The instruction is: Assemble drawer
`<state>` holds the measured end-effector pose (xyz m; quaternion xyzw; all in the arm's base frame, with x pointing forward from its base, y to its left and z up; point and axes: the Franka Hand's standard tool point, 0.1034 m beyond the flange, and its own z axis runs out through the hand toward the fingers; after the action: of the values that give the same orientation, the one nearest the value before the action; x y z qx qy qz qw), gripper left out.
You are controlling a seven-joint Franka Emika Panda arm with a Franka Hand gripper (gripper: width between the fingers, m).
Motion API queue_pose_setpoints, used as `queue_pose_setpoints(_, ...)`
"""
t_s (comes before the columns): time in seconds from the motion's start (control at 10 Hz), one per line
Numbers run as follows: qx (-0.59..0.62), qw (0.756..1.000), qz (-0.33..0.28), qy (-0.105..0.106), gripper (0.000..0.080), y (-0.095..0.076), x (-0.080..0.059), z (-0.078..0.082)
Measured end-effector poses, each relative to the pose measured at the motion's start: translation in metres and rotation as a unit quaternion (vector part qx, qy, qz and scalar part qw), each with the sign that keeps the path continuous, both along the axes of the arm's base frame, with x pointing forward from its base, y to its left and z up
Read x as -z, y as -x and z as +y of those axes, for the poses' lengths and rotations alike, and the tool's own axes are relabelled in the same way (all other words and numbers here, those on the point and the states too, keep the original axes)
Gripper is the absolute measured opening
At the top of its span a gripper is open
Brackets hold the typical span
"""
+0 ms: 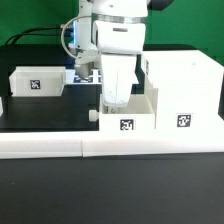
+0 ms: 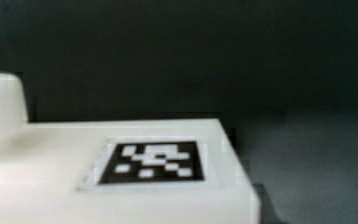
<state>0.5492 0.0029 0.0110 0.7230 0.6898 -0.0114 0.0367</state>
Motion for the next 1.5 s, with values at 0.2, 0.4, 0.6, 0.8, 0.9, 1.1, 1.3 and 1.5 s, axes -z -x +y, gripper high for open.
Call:
queue_pose_setpoints(0.2, 0.000, 1.000, 0.002, 0.001, 0.0042, -0.0001, -0.0002, -0.0009)
queue_pose_setpoints(0.4, 0.000, 1.000, 0.002, 0.001, 0.0042, -0.0001, -0.0002, -0.0011)
queue_pose_setpoints(0.6, -0.013, 1.000, 0.002, 0.002, 0.0042, -0.0004, 0.0001, -0.0014)
queue_pose_setpoints(0.8, -0.021, 1.000, 0.001, 0.005, 0.0042, -0.0002, 0.0002, -0.0023)
queue_pose_setpoints(0.9, -0.020, 1.000, 0.000, 0.006, 0.0042, -0.0003, 0.0001, -0.0031)
queue_pose_setpoints(1.1, -0.018, 1.000, -0.002, 0.005, 0.0042, -0.0005, 0.0001, -0.0034)
queue_pose_setpoints(1.3, -0.017, 1.000, -0.011, 0.003, 0.0042, -0.0012, 0.0007, -0.0034)
queue_pose_setpoints(1.5, -0.013, 1.000, -0.012, 0.004, 0.0042, -0.0009, 0.0006, -0.0031)
